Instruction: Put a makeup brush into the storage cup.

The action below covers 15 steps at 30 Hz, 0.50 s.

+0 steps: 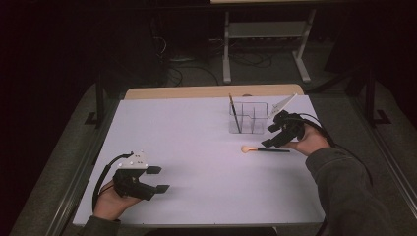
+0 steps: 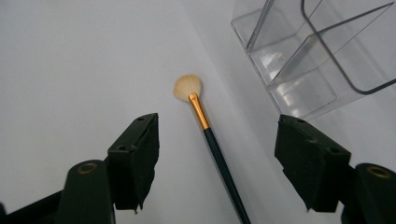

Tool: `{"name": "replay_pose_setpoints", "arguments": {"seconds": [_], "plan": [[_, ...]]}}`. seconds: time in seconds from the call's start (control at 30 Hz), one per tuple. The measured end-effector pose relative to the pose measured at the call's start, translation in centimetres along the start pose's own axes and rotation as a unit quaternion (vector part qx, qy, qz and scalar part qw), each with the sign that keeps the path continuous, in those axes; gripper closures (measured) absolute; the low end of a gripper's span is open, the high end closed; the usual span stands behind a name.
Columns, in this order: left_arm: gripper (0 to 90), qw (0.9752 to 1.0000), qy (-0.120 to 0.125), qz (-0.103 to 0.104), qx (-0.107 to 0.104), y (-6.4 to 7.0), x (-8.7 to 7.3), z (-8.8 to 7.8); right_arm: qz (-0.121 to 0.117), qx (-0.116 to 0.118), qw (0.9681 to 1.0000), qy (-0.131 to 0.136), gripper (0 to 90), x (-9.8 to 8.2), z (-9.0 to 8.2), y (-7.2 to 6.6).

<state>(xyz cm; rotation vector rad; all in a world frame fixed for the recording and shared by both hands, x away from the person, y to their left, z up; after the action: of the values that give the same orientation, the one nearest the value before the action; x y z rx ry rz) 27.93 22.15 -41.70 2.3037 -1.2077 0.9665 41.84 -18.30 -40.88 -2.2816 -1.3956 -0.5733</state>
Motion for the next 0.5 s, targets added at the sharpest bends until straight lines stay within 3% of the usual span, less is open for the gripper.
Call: {"name": "replay_pose_setpoints", "arguments": {"seconds": [0.5], "plan": [[30.4, 1.0000, 0.001, -0.003, -0.001, 0.0, 0.0, -0.1, -0.027, 0.012, 0.9985, -0.046, 37.9, 0.1, 2.7, 0.1]]}}
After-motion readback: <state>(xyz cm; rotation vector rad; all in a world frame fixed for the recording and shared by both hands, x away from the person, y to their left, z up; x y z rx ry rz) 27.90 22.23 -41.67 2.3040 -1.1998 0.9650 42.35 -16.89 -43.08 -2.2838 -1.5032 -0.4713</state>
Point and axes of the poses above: each handheld gripper's, and its own axes: z roughly forward along the jaws, x roughly out of its top, y roughly to its right, the point moved 5 cm from there along z, roughly forward along the jaws, and after that the axes turned 7 degrees about x, right-handed, at the moved point
